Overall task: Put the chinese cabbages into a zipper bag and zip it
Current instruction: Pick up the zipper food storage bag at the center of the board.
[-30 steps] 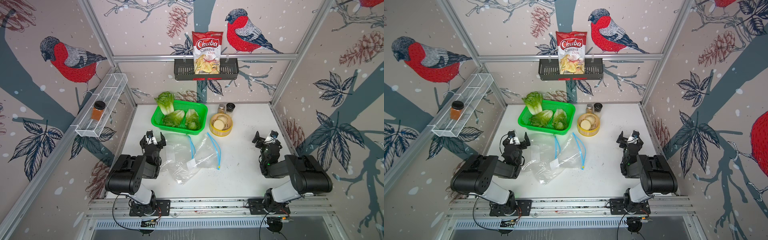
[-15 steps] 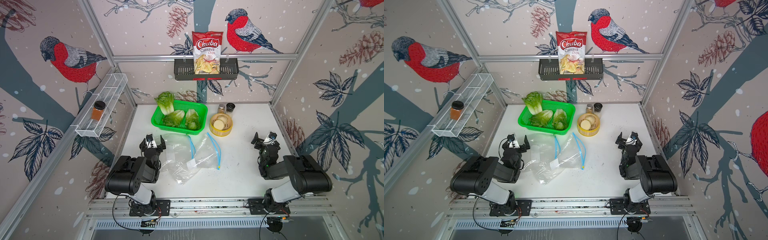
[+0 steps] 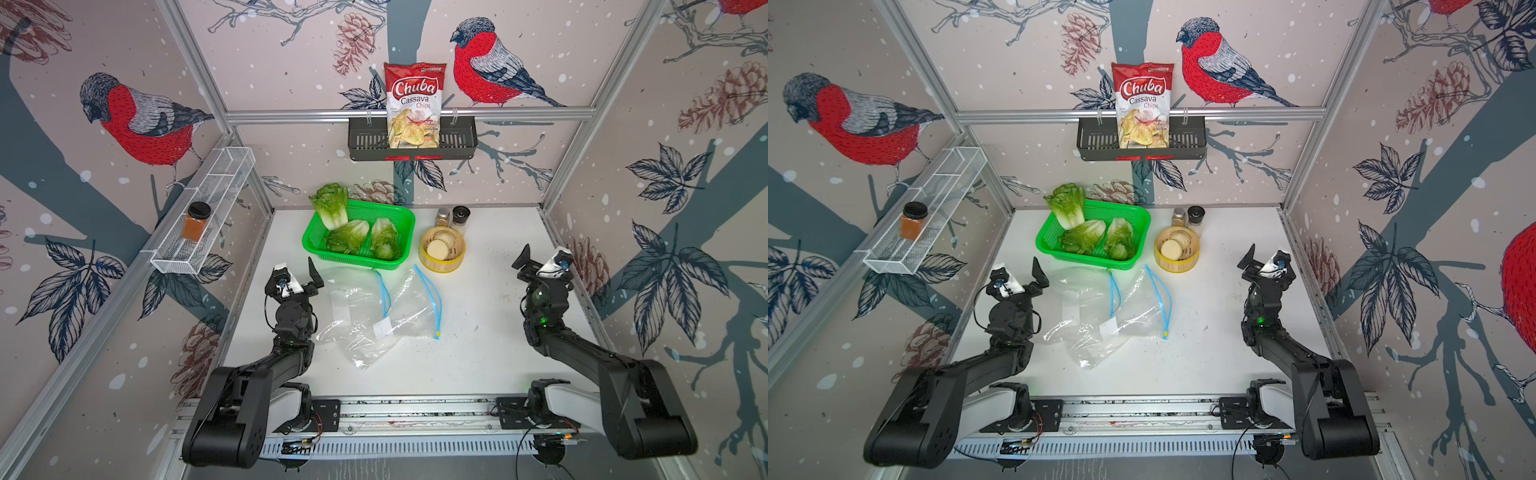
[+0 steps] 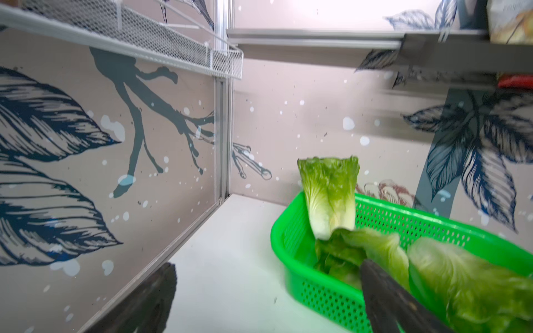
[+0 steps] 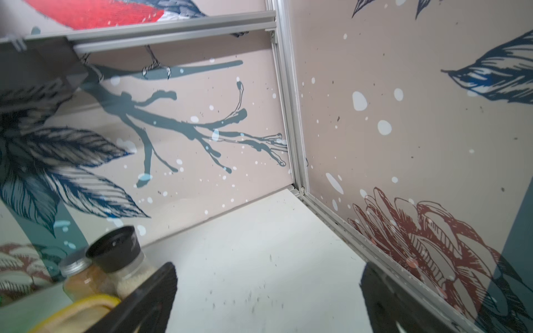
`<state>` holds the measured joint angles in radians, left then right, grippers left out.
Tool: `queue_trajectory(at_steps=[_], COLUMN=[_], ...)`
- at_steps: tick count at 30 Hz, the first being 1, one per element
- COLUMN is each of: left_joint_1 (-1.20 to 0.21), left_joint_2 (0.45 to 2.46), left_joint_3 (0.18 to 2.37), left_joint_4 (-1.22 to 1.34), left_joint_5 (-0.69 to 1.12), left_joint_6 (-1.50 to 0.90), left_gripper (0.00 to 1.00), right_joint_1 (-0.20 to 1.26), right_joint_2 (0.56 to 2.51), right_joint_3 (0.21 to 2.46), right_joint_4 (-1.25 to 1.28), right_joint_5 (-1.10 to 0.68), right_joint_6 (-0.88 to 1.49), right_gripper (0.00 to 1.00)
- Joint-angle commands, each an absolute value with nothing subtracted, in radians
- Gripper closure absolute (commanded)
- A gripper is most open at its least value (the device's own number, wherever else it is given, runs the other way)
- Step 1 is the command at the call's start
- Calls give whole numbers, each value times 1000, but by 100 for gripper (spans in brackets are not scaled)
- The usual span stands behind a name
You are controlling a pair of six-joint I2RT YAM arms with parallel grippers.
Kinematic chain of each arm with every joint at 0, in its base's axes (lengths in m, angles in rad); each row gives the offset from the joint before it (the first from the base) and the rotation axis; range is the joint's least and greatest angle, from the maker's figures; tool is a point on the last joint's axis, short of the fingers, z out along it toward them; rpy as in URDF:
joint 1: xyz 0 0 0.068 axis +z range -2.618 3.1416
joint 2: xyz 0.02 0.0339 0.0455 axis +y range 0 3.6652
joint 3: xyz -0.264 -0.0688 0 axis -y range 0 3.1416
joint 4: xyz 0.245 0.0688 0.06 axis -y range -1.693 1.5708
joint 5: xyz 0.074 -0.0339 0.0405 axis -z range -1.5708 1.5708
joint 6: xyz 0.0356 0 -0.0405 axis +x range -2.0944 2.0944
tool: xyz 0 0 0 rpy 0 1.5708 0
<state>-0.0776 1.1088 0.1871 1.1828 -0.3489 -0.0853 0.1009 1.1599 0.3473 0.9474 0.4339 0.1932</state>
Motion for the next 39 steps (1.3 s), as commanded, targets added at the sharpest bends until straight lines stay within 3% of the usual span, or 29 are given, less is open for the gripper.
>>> queue_trajectory(at_steps=[1,3,5,10,21,31,39], left_joint_1=[-75,-75,-74,-69,-96,-340,-620], left_joint_2=[1020,976,929,872,822,884,1049], left_joint_3=[284,327,319,349,464,611,723], left_joint_4=[791,668,624,494,148,-136,-282], left_joint_5=[-375,-439,-493,-415,-202,-213,-348], left_joint_6=[-235,-370,-481,-521,-580,-578,-568], left_gripper=[2,2,2,2,2,3,3], right_joint_1=[70,47,0,-11,199,451,602], right_joint_2=[1127,1112,1094,1097,1153,1228,1277], right_joint_3=[452,494,492,556,679,782,774], right_joint_4=[516,368,342,192,31,-71,-22], right_joint_5=[343,337,191,96,45,2,-39], right_joint_6=[465,603,637,618,612,652,697], right_gripper=[0,0,0,0,0,0,0])
